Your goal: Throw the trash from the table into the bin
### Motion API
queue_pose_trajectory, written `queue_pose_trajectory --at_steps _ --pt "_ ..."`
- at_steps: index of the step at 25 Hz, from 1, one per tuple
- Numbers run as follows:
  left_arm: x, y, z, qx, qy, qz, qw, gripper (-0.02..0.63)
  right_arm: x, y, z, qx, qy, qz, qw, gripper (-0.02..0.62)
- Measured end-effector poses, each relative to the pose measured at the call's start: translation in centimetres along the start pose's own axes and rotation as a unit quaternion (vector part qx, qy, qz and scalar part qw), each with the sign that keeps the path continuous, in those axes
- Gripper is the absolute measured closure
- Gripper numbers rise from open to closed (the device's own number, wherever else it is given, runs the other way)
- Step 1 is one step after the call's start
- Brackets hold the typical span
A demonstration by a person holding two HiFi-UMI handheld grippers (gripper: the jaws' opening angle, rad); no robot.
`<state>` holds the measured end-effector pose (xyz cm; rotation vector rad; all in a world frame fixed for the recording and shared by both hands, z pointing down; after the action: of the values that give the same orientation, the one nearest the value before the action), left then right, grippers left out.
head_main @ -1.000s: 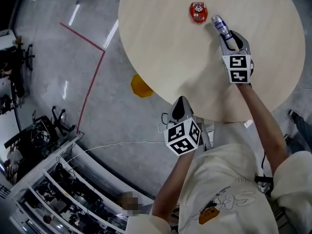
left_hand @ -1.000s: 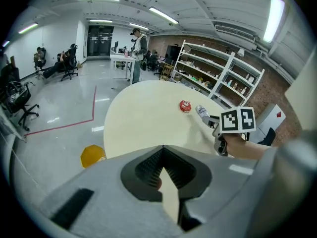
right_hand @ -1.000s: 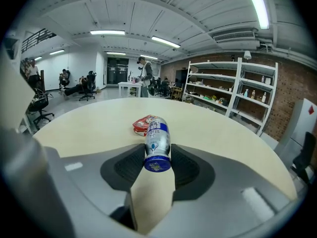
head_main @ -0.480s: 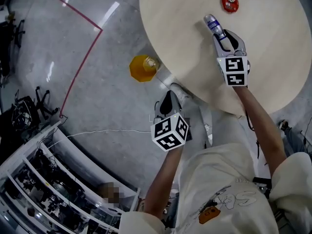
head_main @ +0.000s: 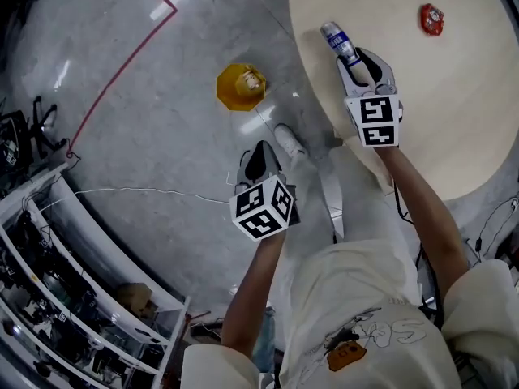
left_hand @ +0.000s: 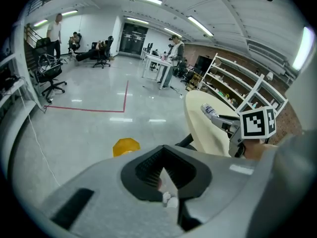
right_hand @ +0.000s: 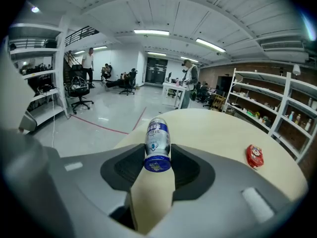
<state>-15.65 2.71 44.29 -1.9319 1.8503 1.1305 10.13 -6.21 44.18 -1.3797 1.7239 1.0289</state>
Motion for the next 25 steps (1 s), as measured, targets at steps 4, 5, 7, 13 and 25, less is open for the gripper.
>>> queue_pose_trajectory --at_steps 4,5,7,13,25 --pt "-0.5 2.4 0.0 0.020 -0.014 0.030 0.9993 0.600 0.2 3.7 -1.5 0.041 0.003 0.016 0.999 0.423" --pt "-0.5 3.1 -0.1 0.023 -0.016 0.035 0.9990 0.600 0.5 4.5 -1.8 0.048 0.003 0.017 0.999 0.423" --pt "-0.6 4.2 -0.3 0.030 -0.017 0.046 0.9983 0.600 1.1 6.0 -2.4 0.060 0.005 0.017 0.998 0.423" --pt "-1.5 5.8 -1.4 0.053 -0.029 0.106 0.9925 0.600 2.3 9.6 -3.5 0.107 0.016 0.031 0.994 0.423" --pt "-3.0 13.1 -4.3 0.111 -0.058 0.179 0.9757 0.600 0.9 16.6 -6.2 0.169 0.081 0.102 0.977 0.423"
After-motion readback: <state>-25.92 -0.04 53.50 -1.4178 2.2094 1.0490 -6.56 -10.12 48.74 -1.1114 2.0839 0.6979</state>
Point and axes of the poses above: the fingertips, and each gripper's own axes: z backward along the fingers, y to its left, x out of its top, the point moved 2 cm from there along z, backward along the fingers, and after that the axes turned 9 degrees about -y, right-handed, at the moved point
